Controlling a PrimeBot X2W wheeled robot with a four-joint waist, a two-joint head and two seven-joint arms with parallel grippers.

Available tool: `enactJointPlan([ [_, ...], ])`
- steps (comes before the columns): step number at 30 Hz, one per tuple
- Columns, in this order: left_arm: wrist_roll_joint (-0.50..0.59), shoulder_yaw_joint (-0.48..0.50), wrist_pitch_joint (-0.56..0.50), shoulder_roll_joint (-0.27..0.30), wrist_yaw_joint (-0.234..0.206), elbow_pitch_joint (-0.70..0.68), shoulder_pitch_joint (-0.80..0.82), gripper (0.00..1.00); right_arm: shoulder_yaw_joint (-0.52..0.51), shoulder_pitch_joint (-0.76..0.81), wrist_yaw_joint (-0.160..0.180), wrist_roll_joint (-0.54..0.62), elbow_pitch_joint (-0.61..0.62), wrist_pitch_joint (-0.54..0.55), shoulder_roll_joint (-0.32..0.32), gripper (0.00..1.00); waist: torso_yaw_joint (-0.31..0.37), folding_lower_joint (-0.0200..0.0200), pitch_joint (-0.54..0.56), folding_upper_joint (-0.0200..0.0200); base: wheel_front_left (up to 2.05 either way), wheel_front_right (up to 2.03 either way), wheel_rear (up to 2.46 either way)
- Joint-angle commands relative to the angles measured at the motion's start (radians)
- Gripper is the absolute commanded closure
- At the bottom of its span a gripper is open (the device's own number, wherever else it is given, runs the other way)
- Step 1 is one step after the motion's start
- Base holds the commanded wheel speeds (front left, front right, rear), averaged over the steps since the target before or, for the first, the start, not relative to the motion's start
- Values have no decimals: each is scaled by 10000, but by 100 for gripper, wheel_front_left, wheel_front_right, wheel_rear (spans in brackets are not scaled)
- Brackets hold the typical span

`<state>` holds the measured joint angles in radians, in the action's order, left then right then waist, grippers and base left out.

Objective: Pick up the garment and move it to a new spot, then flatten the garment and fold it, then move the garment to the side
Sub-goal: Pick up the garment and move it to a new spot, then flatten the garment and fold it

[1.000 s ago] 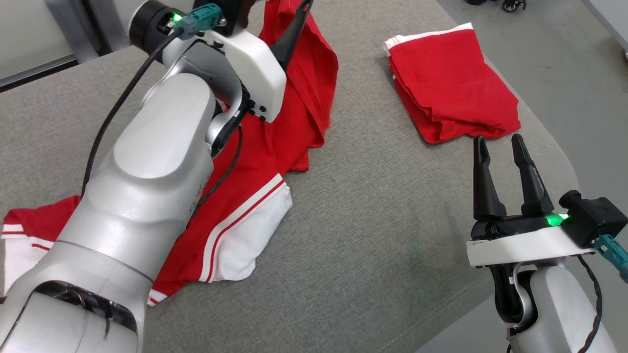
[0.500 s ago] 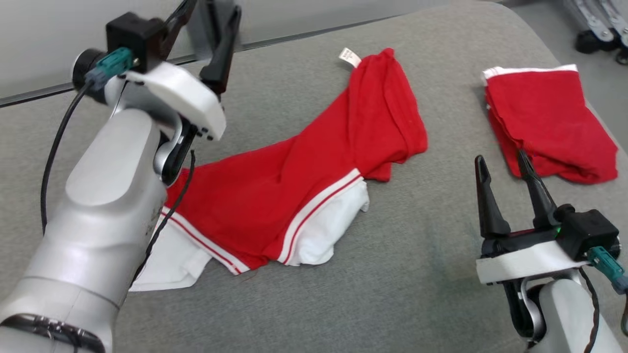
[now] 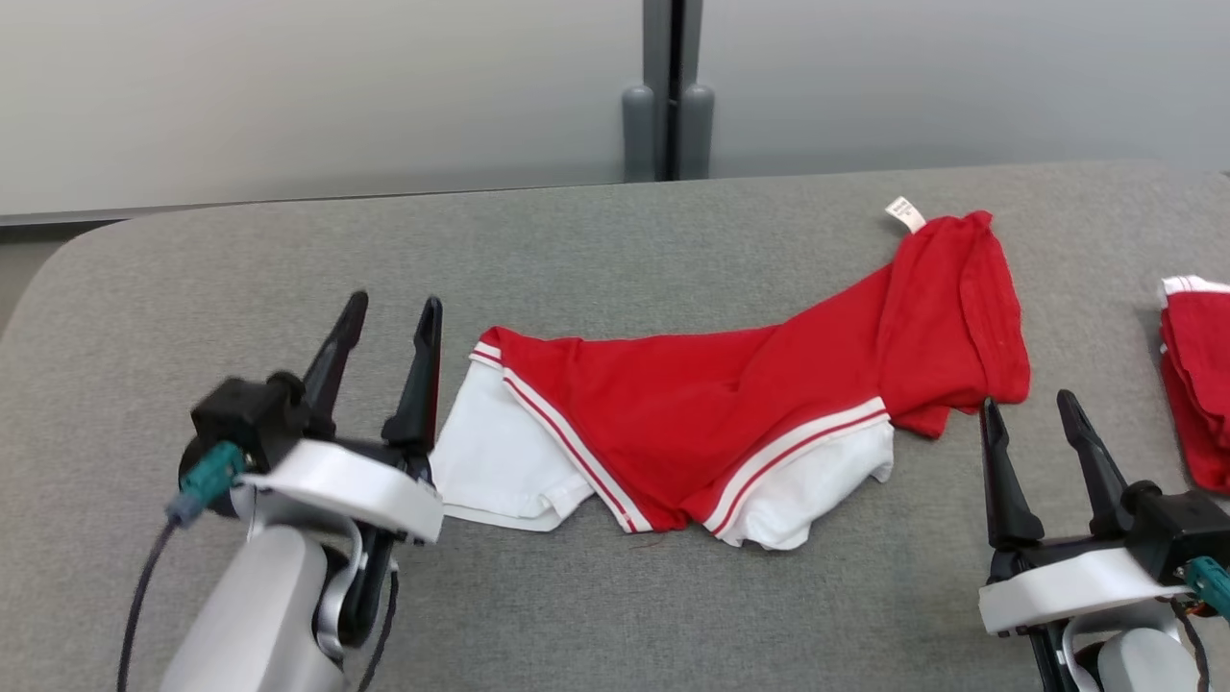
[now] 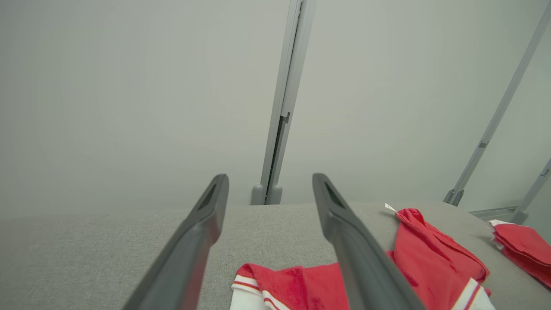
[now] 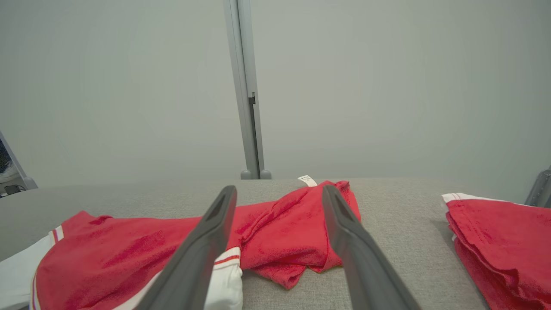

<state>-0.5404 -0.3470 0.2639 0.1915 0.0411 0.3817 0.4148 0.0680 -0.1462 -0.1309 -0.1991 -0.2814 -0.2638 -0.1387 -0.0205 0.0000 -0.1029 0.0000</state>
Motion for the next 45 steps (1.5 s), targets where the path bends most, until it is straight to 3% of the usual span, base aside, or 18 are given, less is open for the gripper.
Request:
enactJointPlan([
  [1, 259, 193, -1, -95, -129, -319, -634, 0, -39, 226, 1, -100, -69, -9, -21, 0, -548, 0, 479, 0, 0, 0, 0],
  [6, 670, 1012, 0, -732, -115, -1247, -2268, 0, 30, 440, 1, 4, -256, -9, -24, 0, -725, 0, 595, 0, 0, 0, 0],
  [12, 1108, 1667, 1, -1211, 267, -1579, -3031, 0, 84, 408, 1, -48, -545, -9, 19, 0, -865, 0, 549, 0, 0, 0, 0],
  [25, 1598, 1532, 2, -1384, 597, -1304, -2483, 0, 544, -533, 1, -951, -2260, 309, -68, 0, -1288, 0, -256, 0, 0, 0, 0],
  [35, 1357, 1344, 2, -1392, 445, -1284, -2195, 0, 999, -1236, 1, -1593, -3563, 447, -234, 0, -1654, 0, -678, 0, 0, 0, 0],
  [36, 1343, 1325, 2, -1393, 443, -1281, -2181, 0, 1099, -1301, 1, -1659, -3676, 438, -277, 61, -1673, 0, -688, 0, 0, 0, 0],
  [37, 1326, 1310, 2, -1391, 429, -1271, -2174, 0, 1169, -1378, 1, -1669, -3734, 392, -345, 100, -1688, 0, -691, 0, 0, 0, 0],
  [45, 1266, 1438, 0, -1390, 336, -1119, -2437, 0, 1513, -1371, 1, -2136, -3293, 78, -356, 100, -1458, 0, -266, 0, 0, 0, 0],
])
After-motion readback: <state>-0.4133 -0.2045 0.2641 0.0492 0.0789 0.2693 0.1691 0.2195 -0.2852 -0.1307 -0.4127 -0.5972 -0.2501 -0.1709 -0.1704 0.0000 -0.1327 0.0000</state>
